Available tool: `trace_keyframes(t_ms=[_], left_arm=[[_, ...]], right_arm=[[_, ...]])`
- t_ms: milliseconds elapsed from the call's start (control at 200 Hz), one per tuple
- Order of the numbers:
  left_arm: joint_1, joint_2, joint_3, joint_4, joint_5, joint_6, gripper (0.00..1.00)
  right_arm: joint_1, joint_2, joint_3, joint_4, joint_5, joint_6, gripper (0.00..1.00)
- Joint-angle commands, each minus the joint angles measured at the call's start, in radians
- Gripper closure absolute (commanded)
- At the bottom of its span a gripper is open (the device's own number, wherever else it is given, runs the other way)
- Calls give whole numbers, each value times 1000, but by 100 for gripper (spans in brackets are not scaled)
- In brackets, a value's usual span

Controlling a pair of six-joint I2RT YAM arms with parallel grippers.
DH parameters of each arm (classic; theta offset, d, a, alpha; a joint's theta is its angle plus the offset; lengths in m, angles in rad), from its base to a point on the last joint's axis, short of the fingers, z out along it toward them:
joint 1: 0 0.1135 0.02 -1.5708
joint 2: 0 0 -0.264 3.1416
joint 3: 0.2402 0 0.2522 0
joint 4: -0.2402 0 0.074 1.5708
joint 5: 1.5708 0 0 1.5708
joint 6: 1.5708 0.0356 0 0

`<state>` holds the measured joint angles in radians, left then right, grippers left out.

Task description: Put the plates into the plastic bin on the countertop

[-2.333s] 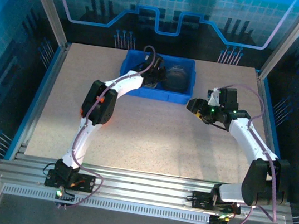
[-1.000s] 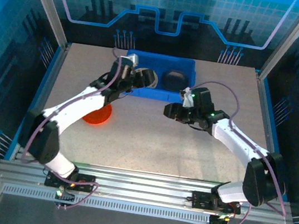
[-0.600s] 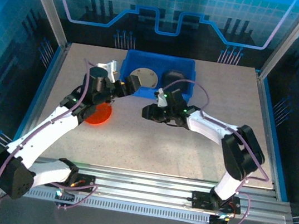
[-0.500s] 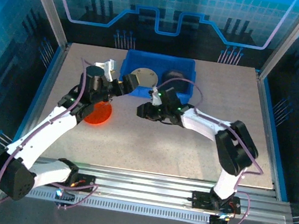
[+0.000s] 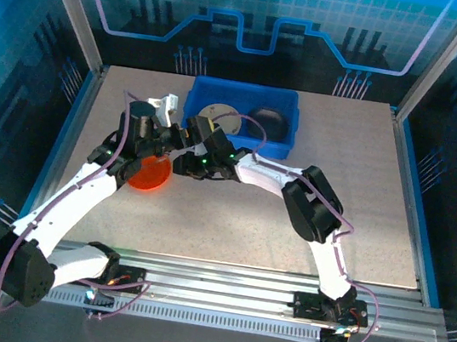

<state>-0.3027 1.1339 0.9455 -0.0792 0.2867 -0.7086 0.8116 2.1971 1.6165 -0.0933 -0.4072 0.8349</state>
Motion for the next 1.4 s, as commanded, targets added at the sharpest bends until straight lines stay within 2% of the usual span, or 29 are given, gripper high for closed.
trace_keyframes(t_ms=[0,345,725,1051,1176,1321,1396], left_arm=[[7,-17,-11,26,31,4,1],[7,-12,-72,71,33,-2,1],[18,-2,-109,74,15,32,1],[93,7,-141,79,42,50,1],[108,2,-162,96,51,42,1],[122,-7,-177,109,64,36,1],[130,4,-175,105,72,38,1]], right_arm=[[7,50,58,-49,7,18,64],[8,180,160,-43,-9,54,62],[7,309,329,-125,-2,57,62],[21,429,487,-227,-14,60,64],[26,438,499,-235,-10,67,67],[26,436,473,-213,-14,80,79],[26,427,447,-193,-19,91,81]])
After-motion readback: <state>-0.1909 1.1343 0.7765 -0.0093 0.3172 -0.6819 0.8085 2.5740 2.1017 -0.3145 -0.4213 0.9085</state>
